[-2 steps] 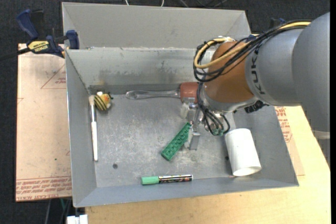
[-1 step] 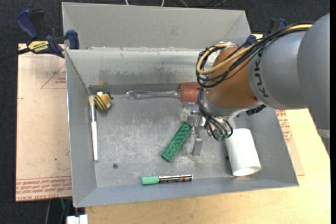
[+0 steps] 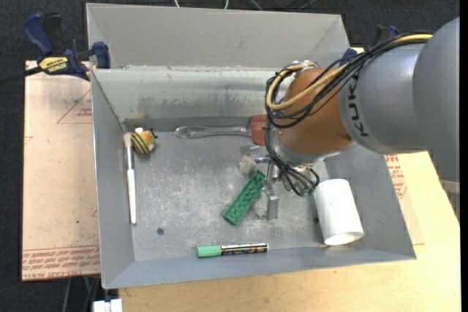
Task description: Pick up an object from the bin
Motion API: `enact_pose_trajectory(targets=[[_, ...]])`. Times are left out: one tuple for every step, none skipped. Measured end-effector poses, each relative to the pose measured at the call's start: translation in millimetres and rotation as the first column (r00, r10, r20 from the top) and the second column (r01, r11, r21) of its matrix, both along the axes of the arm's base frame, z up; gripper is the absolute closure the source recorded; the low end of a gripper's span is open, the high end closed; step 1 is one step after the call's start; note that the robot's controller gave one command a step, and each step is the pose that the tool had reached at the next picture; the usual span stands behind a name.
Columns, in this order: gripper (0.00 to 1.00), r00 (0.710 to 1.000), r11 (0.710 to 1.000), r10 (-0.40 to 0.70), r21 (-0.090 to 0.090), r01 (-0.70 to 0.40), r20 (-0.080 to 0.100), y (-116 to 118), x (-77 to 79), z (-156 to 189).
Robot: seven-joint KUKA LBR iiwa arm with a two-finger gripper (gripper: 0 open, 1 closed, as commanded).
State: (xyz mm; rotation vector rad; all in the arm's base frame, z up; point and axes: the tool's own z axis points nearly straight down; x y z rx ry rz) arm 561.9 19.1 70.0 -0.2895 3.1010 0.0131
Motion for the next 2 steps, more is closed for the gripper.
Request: enact_pose_trajectory(targets=[[0.00,1.000,1.000,-0.031,0.002,0.031,0.000,3.5,-3.9,0.2],[1.00,0.990,0.990,0.142,-0.003,-0.142,0.004,-46.4,-19.6,0.5]])
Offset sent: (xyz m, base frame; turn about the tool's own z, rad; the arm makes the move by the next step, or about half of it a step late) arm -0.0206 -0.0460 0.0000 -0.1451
